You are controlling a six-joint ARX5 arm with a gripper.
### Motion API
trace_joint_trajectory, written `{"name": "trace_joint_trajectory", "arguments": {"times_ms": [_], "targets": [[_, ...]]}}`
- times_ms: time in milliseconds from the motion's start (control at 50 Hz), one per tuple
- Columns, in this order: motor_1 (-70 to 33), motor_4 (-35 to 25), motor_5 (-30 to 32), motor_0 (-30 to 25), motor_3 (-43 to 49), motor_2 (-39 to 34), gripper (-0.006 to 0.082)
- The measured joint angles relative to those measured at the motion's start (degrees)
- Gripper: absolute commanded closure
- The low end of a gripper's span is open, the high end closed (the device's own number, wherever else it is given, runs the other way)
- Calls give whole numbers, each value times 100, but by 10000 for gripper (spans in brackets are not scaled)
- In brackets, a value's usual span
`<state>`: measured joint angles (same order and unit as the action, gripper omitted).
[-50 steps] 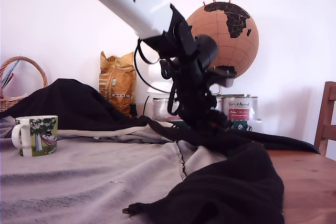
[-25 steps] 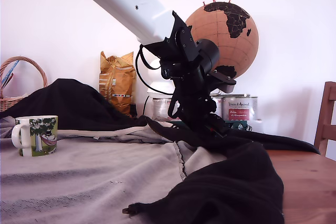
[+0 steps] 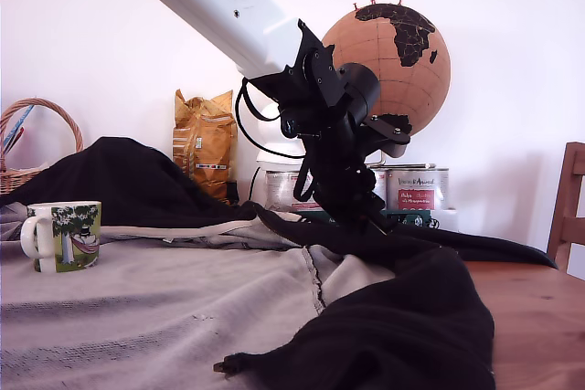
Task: Pick the blue coffee capsule and place it inside the green coffee cup
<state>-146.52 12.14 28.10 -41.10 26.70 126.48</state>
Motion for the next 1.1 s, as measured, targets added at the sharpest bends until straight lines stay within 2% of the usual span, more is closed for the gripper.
{"name": "trace_joint_trajectory", "arguments": {"times_ms": [100,260,480,680,720,800,840,940,1100], "targets": [[0,24,-55,0,181,79,791],[-85,-28,-302,4,509,702,790],[-90,-498,-778,13,800,1694,790],[-90,-1126,-1016,26,1104,1827,784],[-94,-1211,-1115,26,1241,1827,729],[-94,-1224,-1506,26,1366,1827,438],[-94,-1228,-1705,26,1373,1827,343],[-94,-1235,-2199,28,1429,1827,325],[-109,-1261,-2568,26,1574,1827,326]]}}
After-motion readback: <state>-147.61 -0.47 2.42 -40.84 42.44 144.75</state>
